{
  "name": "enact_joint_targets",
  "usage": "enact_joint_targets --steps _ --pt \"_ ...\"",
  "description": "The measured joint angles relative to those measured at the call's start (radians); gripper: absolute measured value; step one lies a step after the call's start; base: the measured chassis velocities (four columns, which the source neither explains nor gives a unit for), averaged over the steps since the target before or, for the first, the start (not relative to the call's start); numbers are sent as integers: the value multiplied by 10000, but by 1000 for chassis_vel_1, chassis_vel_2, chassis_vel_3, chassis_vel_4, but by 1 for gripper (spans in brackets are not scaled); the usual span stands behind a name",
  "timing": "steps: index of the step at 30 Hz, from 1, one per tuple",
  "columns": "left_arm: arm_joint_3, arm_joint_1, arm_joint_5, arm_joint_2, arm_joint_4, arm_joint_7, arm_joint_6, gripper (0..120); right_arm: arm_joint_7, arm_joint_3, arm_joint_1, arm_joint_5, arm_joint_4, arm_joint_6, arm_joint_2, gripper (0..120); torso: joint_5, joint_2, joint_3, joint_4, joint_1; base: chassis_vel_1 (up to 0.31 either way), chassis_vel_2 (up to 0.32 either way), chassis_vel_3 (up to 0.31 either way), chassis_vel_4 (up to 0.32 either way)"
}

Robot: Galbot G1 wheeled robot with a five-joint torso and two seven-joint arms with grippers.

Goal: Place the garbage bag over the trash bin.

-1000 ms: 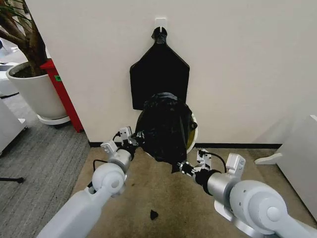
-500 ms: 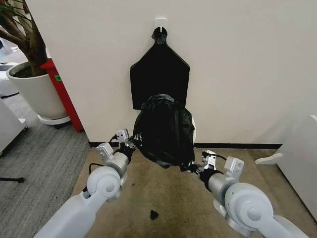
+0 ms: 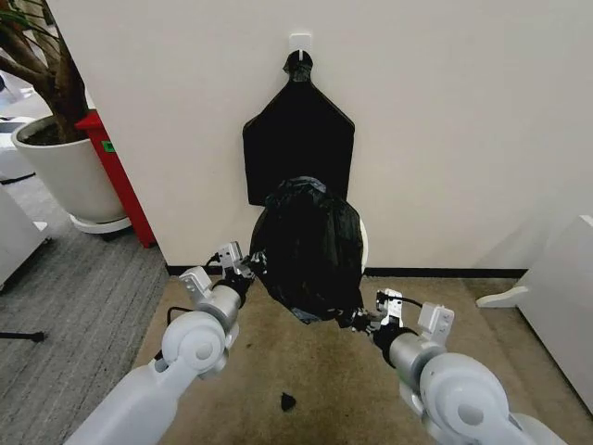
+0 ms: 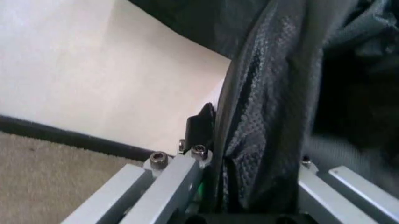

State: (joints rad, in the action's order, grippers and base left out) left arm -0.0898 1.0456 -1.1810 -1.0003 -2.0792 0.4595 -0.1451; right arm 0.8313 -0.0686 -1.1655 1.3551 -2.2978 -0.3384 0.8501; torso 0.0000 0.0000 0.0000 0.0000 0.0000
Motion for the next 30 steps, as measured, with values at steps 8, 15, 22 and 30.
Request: enact_joint_targets --steps 8,15,22,30 --pt "-110 387 -28 106 -123 30 -35 1 -307 28 208 -451 408 -77 2 0 1 0 0 2 0 0 0 0 0" --pt "-152 211 -261 77 -58 229 -102 1 -256 -6 -449 -929 -103 -196 -153 26 0 0 0 0 0 0 0 0 0" --pt "-178 -30 -588 87 168 391 -140 1 -1013 -76 -1218 -2205 -367 93 -250 48 0 0 0 0 0 0 0 0 0" --pt "-173 -420 -679 135 499 521 -139 1 -1397 -288 -1727 -2900 -906 437 -470 81 0 0 0 0 0 0 0 0 0"
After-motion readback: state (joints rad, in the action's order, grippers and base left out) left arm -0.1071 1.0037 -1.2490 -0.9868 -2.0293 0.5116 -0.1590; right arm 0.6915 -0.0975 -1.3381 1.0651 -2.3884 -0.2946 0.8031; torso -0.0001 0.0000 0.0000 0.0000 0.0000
